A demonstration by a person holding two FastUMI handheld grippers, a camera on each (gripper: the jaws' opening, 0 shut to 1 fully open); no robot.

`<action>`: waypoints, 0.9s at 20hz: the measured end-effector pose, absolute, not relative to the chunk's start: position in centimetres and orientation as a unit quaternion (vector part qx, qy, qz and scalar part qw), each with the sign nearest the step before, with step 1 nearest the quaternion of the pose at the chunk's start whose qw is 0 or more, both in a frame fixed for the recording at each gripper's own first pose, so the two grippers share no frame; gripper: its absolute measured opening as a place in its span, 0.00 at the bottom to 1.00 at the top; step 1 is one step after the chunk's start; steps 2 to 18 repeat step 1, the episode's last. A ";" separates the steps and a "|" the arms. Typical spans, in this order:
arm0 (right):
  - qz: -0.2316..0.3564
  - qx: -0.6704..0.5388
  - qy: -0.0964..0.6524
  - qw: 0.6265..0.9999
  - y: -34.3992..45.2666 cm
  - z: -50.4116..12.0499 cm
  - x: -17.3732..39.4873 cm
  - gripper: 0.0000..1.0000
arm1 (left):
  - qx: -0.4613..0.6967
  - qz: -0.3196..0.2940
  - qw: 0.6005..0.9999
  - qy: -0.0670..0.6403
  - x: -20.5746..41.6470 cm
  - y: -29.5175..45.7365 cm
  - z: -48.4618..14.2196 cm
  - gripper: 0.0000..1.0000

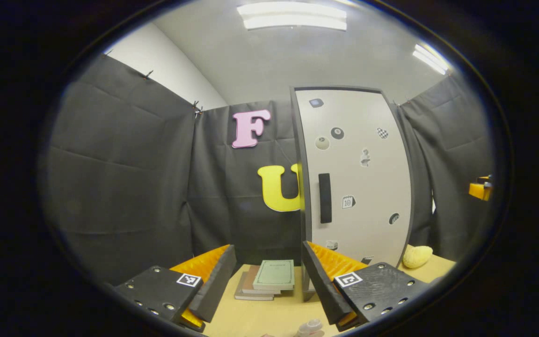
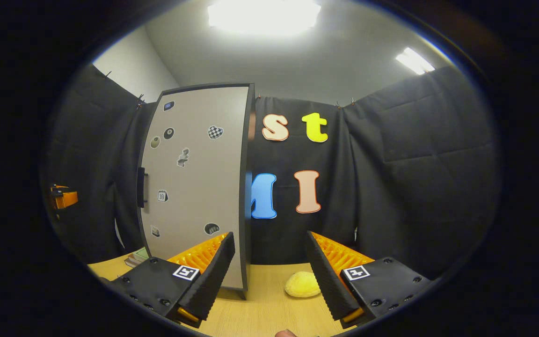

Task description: Open the cabinet door with the right hand, grasp the bottle in the cabinet with the left hand and place it on the coaster, then close the cabinet door with the right hand.

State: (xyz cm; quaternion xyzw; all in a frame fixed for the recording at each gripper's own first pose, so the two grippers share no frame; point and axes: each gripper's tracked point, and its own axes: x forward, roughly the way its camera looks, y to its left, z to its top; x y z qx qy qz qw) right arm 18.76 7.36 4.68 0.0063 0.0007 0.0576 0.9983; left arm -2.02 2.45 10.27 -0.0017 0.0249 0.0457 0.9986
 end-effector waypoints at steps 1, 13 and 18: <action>0.057 0.005 0.001 0.998 7.5 4.6 18.9 0.96 | -0.001 0.046 0.999 0.026 -2.1 2.6 10.3 0.87; 0.057 0.005 0.001 0.998 7.5 4.6 18.9 0.96 | -0.001 0.046 0.999 0.026 -2.1 2.6 10.3 0.87; 0.057 0.005 0.001 0.998 7.5 4.6 18.9 0.96 | -0.001 0.046 0.999 0.026 -2.1 2.6 10.3 0.87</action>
